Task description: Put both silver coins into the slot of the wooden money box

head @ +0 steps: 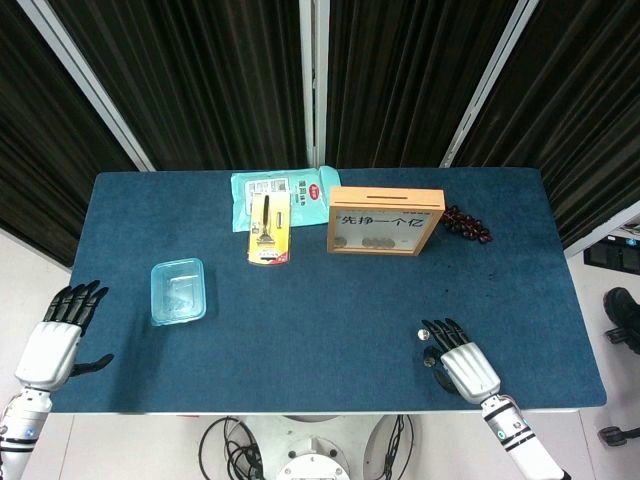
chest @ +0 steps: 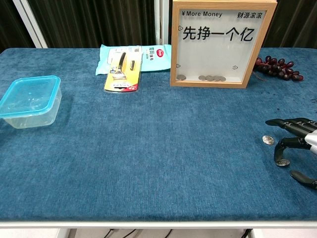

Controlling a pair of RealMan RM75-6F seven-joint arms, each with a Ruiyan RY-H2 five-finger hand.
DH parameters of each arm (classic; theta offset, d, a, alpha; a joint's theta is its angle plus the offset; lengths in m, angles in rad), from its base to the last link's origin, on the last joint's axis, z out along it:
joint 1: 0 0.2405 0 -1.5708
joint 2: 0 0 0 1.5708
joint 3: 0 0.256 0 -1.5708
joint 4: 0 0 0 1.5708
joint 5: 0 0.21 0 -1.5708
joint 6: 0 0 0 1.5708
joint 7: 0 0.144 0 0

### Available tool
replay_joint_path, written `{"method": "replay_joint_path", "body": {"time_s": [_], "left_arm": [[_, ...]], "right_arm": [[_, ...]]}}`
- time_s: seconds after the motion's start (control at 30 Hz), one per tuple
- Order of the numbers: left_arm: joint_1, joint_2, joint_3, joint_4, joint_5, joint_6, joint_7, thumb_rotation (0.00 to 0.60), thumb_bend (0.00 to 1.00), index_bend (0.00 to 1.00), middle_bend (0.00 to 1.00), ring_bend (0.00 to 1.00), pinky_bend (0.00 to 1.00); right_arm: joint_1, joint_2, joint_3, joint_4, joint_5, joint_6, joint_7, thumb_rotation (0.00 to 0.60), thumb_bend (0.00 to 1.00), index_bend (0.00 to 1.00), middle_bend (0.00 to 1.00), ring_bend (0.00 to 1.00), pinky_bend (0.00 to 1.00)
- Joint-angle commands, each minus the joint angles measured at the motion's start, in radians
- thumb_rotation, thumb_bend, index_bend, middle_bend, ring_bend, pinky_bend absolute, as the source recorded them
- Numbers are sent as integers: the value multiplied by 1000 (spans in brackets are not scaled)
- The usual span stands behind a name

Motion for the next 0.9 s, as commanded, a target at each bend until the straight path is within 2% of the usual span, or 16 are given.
{"method": "replay_joint_path", "body": {"time_s": [0.03, 0.47, 0.9], "left_arm": [[2, 0, 1, 3, 0, 1, -4, 600, 48, 0, 0, 0, 0], [1, -3, 2, 21, 8, 8, -32, 600, 48, 0, 0, 0, 0], [7, 0, 4, 23, 13, 22, -47, 600, 48, 0, 0, 0, 0]], "right_arm": [[1, -6, 3, 6, 2, 3, -2, 600, 359, 482, 0, 0, 0], [7, -28, 12, 30, -1, 17, -23, 600, 365, 526, 0, 0, 0], [15, -32, 4, 41, -23, 38, -5, 600, 366, 433, 0, 0, 0]]}}
